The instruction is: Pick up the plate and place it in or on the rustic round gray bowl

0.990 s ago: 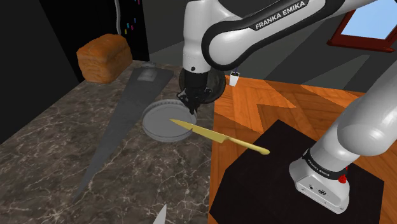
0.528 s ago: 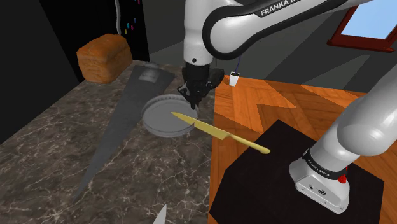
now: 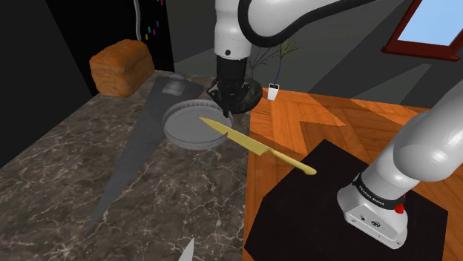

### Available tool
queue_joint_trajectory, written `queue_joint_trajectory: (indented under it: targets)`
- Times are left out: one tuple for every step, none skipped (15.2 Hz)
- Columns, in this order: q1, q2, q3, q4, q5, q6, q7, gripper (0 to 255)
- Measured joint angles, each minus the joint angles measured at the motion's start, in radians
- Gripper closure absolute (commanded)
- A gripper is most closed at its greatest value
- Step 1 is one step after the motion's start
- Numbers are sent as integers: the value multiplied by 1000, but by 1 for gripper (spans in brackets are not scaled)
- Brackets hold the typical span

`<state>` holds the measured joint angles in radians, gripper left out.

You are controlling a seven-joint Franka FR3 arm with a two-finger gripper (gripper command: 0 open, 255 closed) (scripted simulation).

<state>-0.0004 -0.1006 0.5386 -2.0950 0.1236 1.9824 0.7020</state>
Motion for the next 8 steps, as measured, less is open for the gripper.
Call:
queue_joint_trajectory:
  targets:
    - [0, -3, -1, 11, 1, -14, 0, 255]
    - [0, -9, -2, 21, 3, -29, -1, 255]
    - [-1, -11, -3, 33, 4, -43, -1, 255]
    - [-1, -15, -4, 43, 5, -57, -1, 255]
    - [-2, -15, -4, 56, 4, -70, 0, 255]
    - [-1, -17, -5, 66, 5, -81, 1, 255]
    - [-2, -23, -7, 75, 7, -97, -2, 255]
    - [-3, -27, -8, 87, 8, -111, -3, 255]
